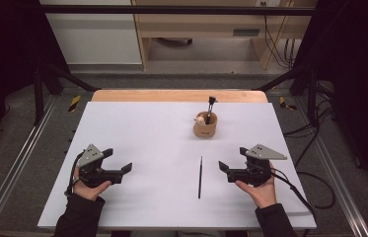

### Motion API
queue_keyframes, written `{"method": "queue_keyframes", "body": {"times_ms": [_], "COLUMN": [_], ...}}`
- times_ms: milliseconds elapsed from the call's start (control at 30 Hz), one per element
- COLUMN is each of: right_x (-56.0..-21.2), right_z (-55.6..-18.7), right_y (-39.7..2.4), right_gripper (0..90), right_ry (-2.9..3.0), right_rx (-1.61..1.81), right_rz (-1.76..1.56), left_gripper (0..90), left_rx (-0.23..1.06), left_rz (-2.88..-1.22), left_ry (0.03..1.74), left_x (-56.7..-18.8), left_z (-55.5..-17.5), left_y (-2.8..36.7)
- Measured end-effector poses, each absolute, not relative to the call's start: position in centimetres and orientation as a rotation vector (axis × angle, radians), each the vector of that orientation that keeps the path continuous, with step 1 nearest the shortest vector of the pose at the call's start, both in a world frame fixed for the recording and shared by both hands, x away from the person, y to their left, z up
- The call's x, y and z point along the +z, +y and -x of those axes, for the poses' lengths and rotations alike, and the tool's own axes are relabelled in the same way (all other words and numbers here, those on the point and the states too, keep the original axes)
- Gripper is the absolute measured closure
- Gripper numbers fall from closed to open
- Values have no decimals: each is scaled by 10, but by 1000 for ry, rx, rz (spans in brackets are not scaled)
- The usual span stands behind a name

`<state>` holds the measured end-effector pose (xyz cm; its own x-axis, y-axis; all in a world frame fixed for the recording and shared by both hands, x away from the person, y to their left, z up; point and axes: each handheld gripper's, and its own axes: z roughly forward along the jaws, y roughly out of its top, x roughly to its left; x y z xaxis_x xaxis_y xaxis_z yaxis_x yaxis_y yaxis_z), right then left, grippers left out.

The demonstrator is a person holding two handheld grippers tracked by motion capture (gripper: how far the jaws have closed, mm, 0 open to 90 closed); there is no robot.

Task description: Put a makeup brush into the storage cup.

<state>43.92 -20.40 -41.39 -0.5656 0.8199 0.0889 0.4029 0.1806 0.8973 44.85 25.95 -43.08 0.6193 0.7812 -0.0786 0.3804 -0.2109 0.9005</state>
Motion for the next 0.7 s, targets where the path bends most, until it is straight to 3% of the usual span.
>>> {"method": "queue_keyframes", "body": {"times_ms": [700], "right_x": [-406], "right_z": [-460], "right_y": [-161], "right_gripper": [107], "right_ry": [2147], "right_rx": [1296], "right_rz": [-1110], "left_gripper": [60], "left_rx": [487], "left_rz": [-1826], "left_ry": [936], "left_x": [-431], "left_z": [-449], "left_y": [259]}}
